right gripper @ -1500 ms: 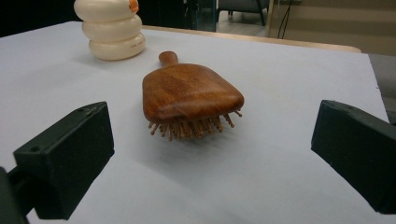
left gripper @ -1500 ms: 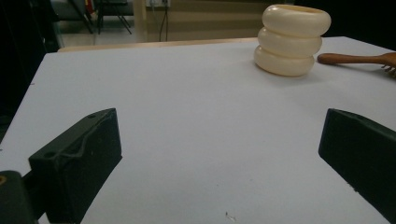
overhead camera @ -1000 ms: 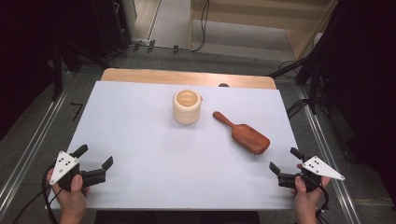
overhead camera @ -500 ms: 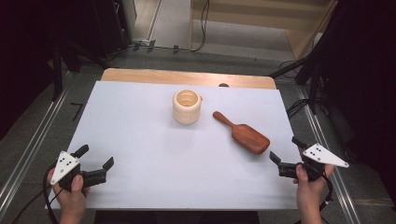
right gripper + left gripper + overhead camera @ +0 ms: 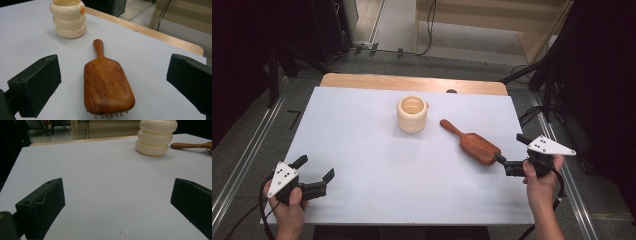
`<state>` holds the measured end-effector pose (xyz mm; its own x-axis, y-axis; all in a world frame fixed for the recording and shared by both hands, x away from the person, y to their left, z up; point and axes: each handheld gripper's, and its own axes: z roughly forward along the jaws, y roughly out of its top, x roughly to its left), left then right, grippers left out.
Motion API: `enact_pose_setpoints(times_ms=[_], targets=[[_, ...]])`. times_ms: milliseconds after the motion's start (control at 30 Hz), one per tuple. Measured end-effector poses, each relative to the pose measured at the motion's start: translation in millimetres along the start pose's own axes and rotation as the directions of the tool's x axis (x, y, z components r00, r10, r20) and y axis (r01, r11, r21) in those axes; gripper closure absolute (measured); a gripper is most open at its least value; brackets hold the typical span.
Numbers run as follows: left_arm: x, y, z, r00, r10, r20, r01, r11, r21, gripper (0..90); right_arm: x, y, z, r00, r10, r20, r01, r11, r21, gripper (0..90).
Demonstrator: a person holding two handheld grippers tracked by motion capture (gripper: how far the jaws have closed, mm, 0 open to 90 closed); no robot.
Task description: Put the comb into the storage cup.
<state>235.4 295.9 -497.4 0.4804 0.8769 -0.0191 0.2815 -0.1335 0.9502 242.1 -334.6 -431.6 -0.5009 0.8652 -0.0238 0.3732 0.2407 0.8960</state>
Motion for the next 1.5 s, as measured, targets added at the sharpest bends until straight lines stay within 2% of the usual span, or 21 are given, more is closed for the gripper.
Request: enact_pose_setpoints(times_ms=[67, 167, 367, 500, 533, 633, 667, 733, 767, 900, 1000, 1033, 1067, 1100, 1167, 1200, 1233, 1267, 1300, 1467, 1500], targets=[[0.0, 0.0, 0.0, 1.0, 0.0, 0.0, 0.0, 1.0, 0.0, 0.0, 0.2, 10.1, 8.5, 0.9998, 0.004, -0.02, -0.004, 1.0, 0.031, 0.0], [-0.1, 0.0, -0.1, 1.0, 0.001, 0.001, -0.001, 1.0, 0.002, 0.0, 0.3, 22.0, 15.6, 0.9993, -0.002, -0.038, 0.003, 0.999, 0.045, 11.9], [0.5, 0.1, -0.4, 1.0, -0.004, 0.002, 0.004, 1.0, -0.005, 0.0, 1.5, 48.5, 37.9, 0.9994, 0.017, -0.031, -0.013, 0.992, 0.123, 23.2], [0.1, 0.1, -0.3, 1.0, -0.001, 0.003, 0.001, 1.0, -0.001, 0.0, 1.2, 58.8, 47.7, 0.9976, 0.038, -0.058, -0.03, 0.992, 0.126, 45.1], [-0.1, 0.1, -0.2, 1.0, -0.002, 0.003, 0.002, 1.0, -0.001, 0.0, 3.1, 65.3, 55.4, 0.9984, 0.023, -0.052, -0.015, 0.99, 0.139, 56.6], [-0.4, 0.2, 0.0, 1.0, 0.0, 0.002, 0.0, 1.0, 0.002, 0.0, 7.4, 71.4, 64.4, 0.9991, -0.021, -0.036, 0.027, 0.986, 0.164, 65.3], [-0.3, 0.2, 0.1, 1.0, 0.003, 0.004, -0.003, 1.0, 0.002, 0.0, 11.4, 76.7, 74.4, 0.997, -0.072, -0.027, 0.076, 0.981, 0.178, 74.6], [-0.4, 0.2, 0.1, 1.0, 0.004, 0.004, -0.004, 1.0, 0.003, 0.0, 13.3, 79.4, 79.5, 0.9949, -0.095, -0.033, 0.1, 0.978, 0.186, 77.9], [-0.4, 0.2, 0.1, 1.0, 0.004, 0.004, -0.004, 1.0, 0.003, 0.0, 17.3, 85.3, 90.3, 0.9908, -0.128, -0.043, 0.134, 0.969, 0.206, 84.2], [-0.3, 0.2, 0.2, 1.0, 0.004, 0.006, -0.004, 1.0, 0.003, 0.0, 23.2, 95.9, 110.2, 0.987, -0.141, -0.077, 0.156, 0.956, 0.248, 88.0], [-0.4, 0.3, 0.5, 0.9999, 0.006, 0.008, -0.006, 1.0, 0.004, 0.0, 27.0, 99.2, 119.0, 0.9908, -0.104, -0.086, 0.124, 0.957, 0.262, 88.0], [-0.5, 0.3, 0.7, 0.9999, 0.008, 0.01, -0.008, 1.0, 0.004, 0.0, 27.6, 101.9, 128.2, 0.9922, -0.068, -0.105, 0.095, 0.954, 0.284, 88.1], [-0.4, 0.3, 0.9, 0.9999, 0.009, 0.012, -0.009, 0.9999, 0.004, 0.0, 29.0, 103.0, 132.9, 0.9942, -0.063, -0.087, 0.087, 0.947, 0.311, 88.1], [-0.7, 0.4, 0.9, 0.9999, 0.009, 0.013, -0.009, 1.0, 0.004, 0.0, 29.0, 103.0, 132.9, 0.9942, -0.063, -0.087, 0.087, 0.947, 0.311, 88.1], [-0.7, 0.4, 1.0, 0.9998, 0.01, 0.015, -0.01, 0.9999, 0.005, 0.0, 27.9, 104.4, 143.5, 0.9958, -0.04, -0.082, 0.067, 0.934, 0.35, 88.2], [-0.7, 0.4, 1.0, 0.9998, 0.011, 0.016, -0.011, 0.9999, 0.005, 0.0, 26.8, 104.7, 154.0, 0.9968, -0.012, -0.079, 0.041, 0.922, 0.385, 88.2], [-0.7, 0.4, 1.0, 0.9998, 0.011, 0.016, -0.011, 0.9999, 0.005, 0.0, 26.8, 104.7, 154.0, 0.9968, -0.012, -0.079, 0.041, 0.922, 0.385, 88.2], [-0.6, 0.4, 0.9, 0.9998, 0.011, 0.018, -0.011, 0.9999, 0.005, 0.0, 26.4, 105.0, 164.2, 0.9971, 0.001, -0.076, 0.031, 0.91, 0.414, 88.3], [-0.6, 0.4, 0.9, 0.9998, 0.011, 0.018, -0.011, 0.9999, 0.005, 0.0, 26.4, 105.0, 164.2, 0.9971, 0.001, -0.076, 0.031, 0.91, 0.414, 88.3], [-0.6, 0.5, 1.4, 0.9997, 0.012, 0.022, -0.012, 0.9999, 0.005, 0.0, 28.6, 108.2, 187.2, 0.999, 0.007, -0.045, 0.014, 0.887, 0.462, 88.5], [-0.8, 0.7, 1.3, 0.9997, 0.016, 0.021, -0.016, 0.9998, 0.009, 0.0, 28.5, 109.1, 195.0, 0.9989, 0.027, -0.037, -0.005, 0.878, 0.479, 88.5]])
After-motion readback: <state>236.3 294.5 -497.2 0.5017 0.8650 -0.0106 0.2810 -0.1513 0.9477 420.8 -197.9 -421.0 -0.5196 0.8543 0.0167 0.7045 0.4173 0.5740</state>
